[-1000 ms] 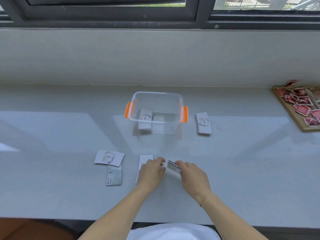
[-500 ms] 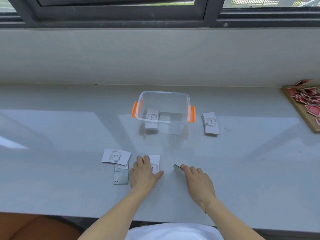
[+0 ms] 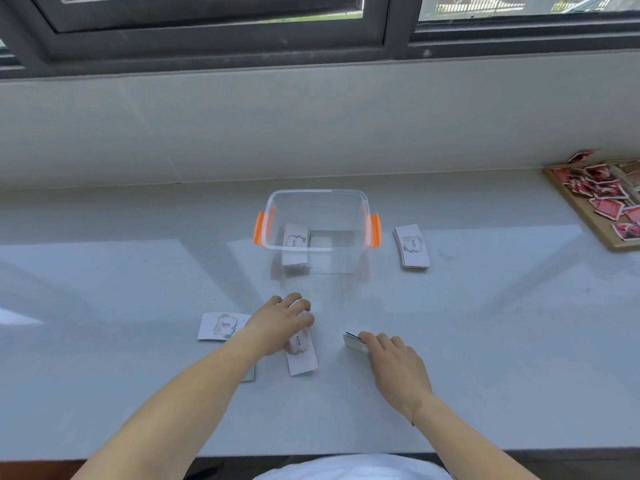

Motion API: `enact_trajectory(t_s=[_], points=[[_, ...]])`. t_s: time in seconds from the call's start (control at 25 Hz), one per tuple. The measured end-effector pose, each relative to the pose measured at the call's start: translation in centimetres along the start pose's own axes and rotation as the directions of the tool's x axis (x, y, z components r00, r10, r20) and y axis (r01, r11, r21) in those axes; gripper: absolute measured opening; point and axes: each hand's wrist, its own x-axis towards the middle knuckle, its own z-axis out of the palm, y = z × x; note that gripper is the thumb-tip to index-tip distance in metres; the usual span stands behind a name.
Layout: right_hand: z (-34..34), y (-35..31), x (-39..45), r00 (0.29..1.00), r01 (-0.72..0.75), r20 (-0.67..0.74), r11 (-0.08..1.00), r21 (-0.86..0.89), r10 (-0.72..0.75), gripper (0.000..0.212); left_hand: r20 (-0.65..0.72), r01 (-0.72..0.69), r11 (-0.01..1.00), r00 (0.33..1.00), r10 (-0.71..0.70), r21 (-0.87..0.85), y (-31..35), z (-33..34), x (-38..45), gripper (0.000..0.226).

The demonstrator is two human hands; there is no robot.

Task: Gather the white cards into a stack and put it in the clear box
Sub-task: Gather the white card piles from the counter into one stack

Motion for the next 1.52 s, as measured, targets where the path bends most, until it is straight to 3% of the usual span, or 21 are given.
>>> enact_trajectory(t_s=[0.2,0.32,0.44,0.56,0.76,0.88,1.0,1.12,1.24,1.4,1.52], points=[[0.0,-0.1,-0.1,1.0,0.011,0.004,1.0,0.004,-0.011,0.047,0.004,0.128,0.946,0.991,-0.133,-0.297,-1.6,-0.4,-0.7,0.024],[0.3,0.0,-0.2,0.999,0.028,-0.021,1.0,0.004,-0.028,0.061,0.033,0.277,0.762,0.947,-0.319,-0.585,-3.3,-1.2,-1.0,0.019],[0.3,0.0,-0.3,0.996,0.08,-0.04,0.997,0.019,-0.079,0.067,-0.071,0.266,0.649,0.893,-0.444,-0.713,-2.0,-1.8,-0.7,0.018],[0.2,0.0,-0.3,0.988,0.12,-0.097,0.992,0.036,-0.116,0.067,-0.081,0.171,0.609,0.928,-0.363,-0.774,2.1,-1.2,-0.1,0.021],[0.4,-0.3,-0.1,0.977,0.068,-0.206,0.997,0.029,-0.061,0.088,-0.102,0.046,0.495,0.958,-0.268,-0.868,6.5,-0.8,0.8,0.034],[0.4,-0.4,0.2,0.979,0.071,-0.189,0.997,-0.003,-0.07,0.085,-0.065,0.034,0.408,0.972,-0.227,-0.913,7.8,-1.1,1.2,0.046],[0.4,-0.5,0.3,0.983,0.07,-0.162,0.994,-0.084,-0.083,0.07,-0.018,0.055,0.314,0.974,-0.225,-0.948,8.9,-1.1,1.3,0.053],[0.3,-0.9,-0.1,0.989,0.05,-0.128,0.989,-0.139,-0.068,0.038,0.015,0.083,0.289,0.973,-0.231,-0.954,9.7,-0.7,1.2,0.053],[0.4,-1.1,-0.4,0.998,0.041,-0.046,0.992,-0.121,-0.046,0.019,0.062,0.129,0.292,0.972,-0.226,-0.948,10.3,-0.5,1.3,0.05],[0.4,-0.7,-0.1,0.998,0.06,-0.02,0.995,-0.075,-0.061,0.021,0.103,0.176,0.315,0.967,-0.235,-0.933,9.5,-0.6,0.9,0.049],[0.3,-0.6,-0.1,0.997,0.071,0.004,0.996,-0.058,-0.071,0.023,0.067,0.225,0.396,0.925,-0.374,-0.89,5.5,0.5,-1.1,0.05]])
